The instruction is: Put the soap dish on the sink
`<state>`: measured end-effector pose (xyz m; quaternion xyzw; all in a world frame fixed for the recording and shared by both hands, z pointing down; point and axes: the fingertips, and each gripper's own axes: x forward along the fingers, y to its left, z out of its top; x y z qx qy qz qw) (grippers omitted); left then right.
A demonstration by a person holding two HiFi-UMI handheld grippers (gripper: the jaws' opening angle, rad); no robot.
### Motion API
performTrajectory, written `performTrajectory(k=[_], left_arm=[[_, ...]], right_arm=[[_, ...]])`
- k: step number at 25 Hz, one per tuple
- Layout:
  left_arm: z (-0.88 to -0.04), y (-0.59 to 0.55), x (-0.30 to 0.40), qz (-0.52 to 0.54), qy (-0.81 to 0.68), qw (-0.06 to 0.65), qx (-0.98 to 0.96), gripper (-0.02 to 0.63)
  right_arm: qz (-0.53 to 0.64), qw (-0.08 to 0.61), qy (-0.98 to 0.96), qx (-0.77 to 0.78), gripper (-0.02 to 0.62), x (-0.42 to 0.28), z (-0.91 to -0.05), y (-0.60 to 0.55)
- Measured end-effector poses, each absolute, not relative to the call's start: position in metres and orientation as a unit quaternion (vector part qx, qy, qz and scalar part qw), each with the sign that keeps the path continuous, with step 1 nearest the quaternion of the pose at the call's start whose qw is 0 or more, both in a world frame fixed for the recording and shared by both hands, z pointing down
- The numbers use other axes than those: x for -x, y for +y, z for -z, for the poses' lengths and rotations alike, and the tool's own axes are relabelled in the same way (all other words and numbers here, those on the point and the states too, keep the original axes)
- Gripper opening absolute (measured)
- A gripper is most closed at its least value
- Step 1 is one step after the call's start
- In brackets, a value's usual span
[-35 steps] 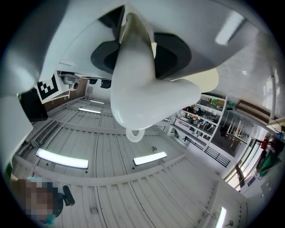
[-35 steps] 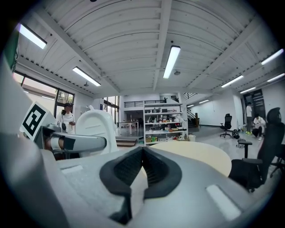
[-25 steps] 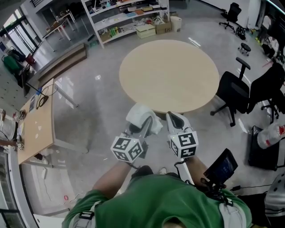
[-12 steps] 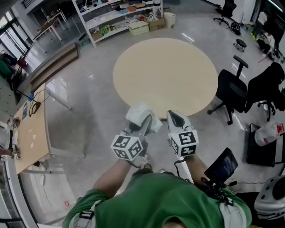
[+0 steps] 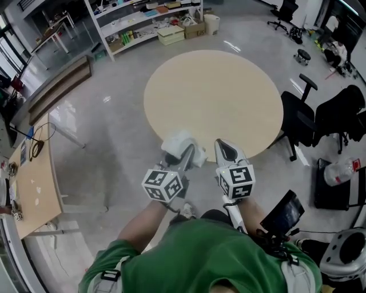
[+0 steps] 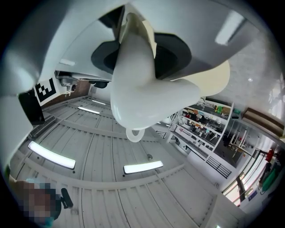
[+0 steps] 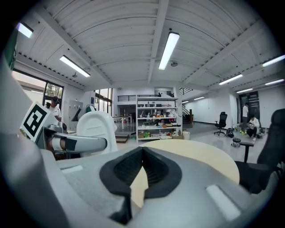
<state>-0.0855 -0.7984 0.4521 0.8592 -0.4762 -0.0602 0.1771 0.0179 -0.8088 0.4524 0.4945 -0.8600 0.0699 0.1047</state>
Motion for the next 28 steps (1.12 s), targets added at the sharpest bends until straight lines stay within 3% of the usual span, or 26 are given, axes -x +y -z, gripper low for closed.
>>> performTrajectory(k=[11, 28], left_arm=[[-0.486, -0.848, 0.095, 0.032, -0.459, 0.21, -0.863, 0.15], [-0.61, -0.948, 0.027, -0.069, -0.441, 0.31, -0.839, 0.15]], right_arm=[[-0.09, 0.132, -0.84, -0.518, 0.003, -0.013, -0.479, -0.852], [-0.179, 0.19, -0.824, -0.503, 0.003, -0.073, -0.585, -0.949]])
